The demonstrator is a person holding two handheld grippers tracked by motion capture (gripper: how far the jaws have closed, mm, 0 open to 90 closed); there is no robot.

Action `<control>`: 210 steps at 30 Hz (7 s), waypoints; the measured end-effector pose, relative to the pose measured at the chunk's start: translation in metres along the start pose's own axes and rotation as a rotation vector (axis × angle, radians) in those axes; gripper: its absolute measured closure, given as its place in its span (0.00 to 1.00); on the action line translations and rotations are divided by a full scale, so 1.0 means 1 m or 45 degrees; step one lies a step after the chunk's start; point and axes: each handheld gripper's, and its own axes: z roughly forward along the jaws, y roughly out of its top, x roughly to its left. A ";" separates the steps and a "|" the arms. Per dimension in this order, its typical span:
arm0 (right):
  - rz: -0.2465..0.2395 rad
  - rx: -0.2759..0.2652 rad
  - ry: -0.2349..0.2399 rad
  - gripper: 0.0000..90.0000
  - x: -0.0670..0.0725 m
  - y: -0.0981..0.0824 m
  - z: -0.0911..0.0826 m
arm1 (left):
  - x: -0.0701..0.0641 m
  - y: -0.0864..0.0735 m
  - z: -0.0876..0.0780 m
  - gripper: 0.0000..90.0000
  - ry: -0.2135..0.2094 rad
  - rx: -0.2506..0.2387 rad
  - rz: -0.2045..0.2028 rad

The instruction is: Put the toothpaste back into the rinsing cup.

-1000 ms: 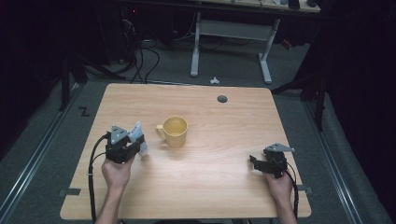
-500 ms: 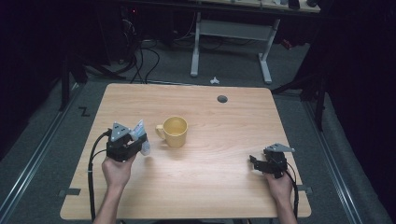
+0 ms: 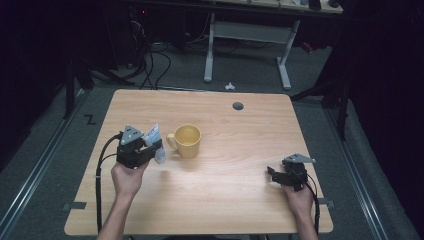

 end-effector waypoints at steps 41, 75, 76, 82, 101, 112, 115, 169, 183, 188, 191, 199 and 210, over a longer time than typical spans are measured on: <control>-0.002 -0.001 0.001 0.33 0.000 0.000 0.000 | -0.015 0.050 0.007 0.76 -0.156 -0.029 0.043; -0.002 -0.001 0.001 0.33 0.000 0.000 0.000 | -0.028 0.082 0.044 0.76 -0.182 -0.027 0.082; -0.001 -0.001 0.001 0.33 0.000 0.000 0.000 | -0.029 0.082 0.046 0.76 -0.179 -0.023 0.086; -0.002 -0.001 0.001 0.33 0.000 0.000 0.000 | -0.030 0.079 0.053 0.75 -0.180 -0.027 0.087; -0.001 -0.001 0.001 0.33 0.000 0.000 0.000 | -0.028 0.066 0.067 0.75 -0.155 -0.007 0.057; -0.002 -0.001 0.001 0.33 0.000 0.000 0.000 | -0.028 0.058 0.075 0.75 -0.142 0.011 0.054; -0.002 -0.001 0.001 0.33 0.000 0.000 0.000 | -0.028 0.056 0.077 0.75 -0.142 0.017 0.052; -0.002 -0.001 0.002 0.33 0.000 0.000 0.000 | -0.027 0.031 0.105 0.75 -0.061 0.042 0.033; -0.002 -0.001 0.002 0.33 0.000 0.000 0.000 | -0.028 0.027 0.110 0.75 -0.047 0.059 0.040; -0.002 -0.001 0.002 0.33 0.000 0.000 0.000 | -0.030 0.025 0.112 0.75 -0.043 0.078 0.056; -0.003 -0.002 0.002 0.33 0.000 0.000 0.000 | -0.031 0.024 0.113 0.75 -0.036 0.096 0.074; -0.002 -0.001 0.002 0.33 0.000 0.000 0.000 | -0.031 0.024 0.112 0.74 -0.038 0.094 0.080; -0.003 -0.002 0.002 0.33 0.000 0.000 0.000 | -0.031 0.022 0.108 0.73 -0.047 0.088 0.072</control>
